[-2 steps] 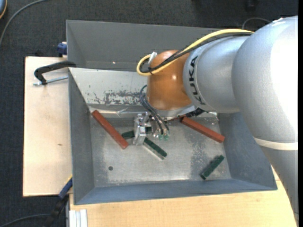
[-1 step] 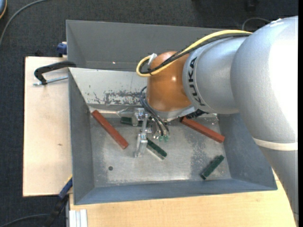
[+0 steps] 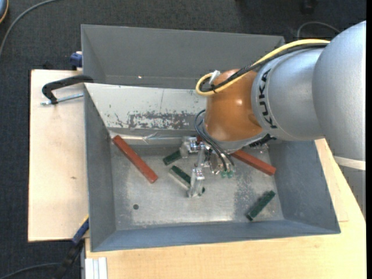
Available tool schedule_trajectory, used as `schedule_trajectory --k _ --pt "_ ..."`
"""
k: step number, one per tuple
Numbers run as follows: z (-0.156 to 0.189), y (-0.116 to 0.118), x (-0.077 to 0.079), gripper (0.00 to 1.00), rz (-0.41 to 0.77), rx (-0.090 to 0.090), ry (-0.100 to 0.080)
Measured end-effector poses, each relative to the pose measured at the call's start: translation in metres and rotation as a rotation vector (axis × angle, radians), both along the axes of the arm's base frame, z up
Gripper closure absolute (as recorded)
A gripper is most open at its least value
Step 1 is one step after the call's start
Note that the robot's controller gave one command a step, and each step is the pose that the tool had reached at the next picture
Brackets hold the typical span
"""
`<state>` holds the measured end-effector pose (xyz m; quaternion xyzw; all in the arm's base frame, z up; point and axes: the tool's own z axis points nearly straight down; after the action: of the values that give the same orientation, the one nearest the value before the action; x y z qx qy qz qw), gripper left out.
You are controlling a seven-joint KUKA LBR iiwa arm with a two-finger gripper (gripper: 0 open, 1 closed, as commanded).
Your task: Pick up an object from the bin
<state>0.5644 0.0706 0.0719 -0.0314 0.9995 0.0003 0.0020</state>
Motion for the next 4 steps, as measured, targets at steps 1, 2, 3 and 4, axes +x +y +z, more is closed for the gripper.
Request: schedule_trajectory --k 1,2,3,4 --pt "0.0029 0.0025 0.0026 1.0 0.001 0.003 -0.01" --pt "-0.0004 0.0023 -0.0004 0.0 0.001 0.002 0.0" --pt "0.0032 0.0026 0.0029 1.0 0.0 0.004 -0.011" --pt "-0.0005 0.0023 -0.0004 0.0 0.001 0.002 0.0"
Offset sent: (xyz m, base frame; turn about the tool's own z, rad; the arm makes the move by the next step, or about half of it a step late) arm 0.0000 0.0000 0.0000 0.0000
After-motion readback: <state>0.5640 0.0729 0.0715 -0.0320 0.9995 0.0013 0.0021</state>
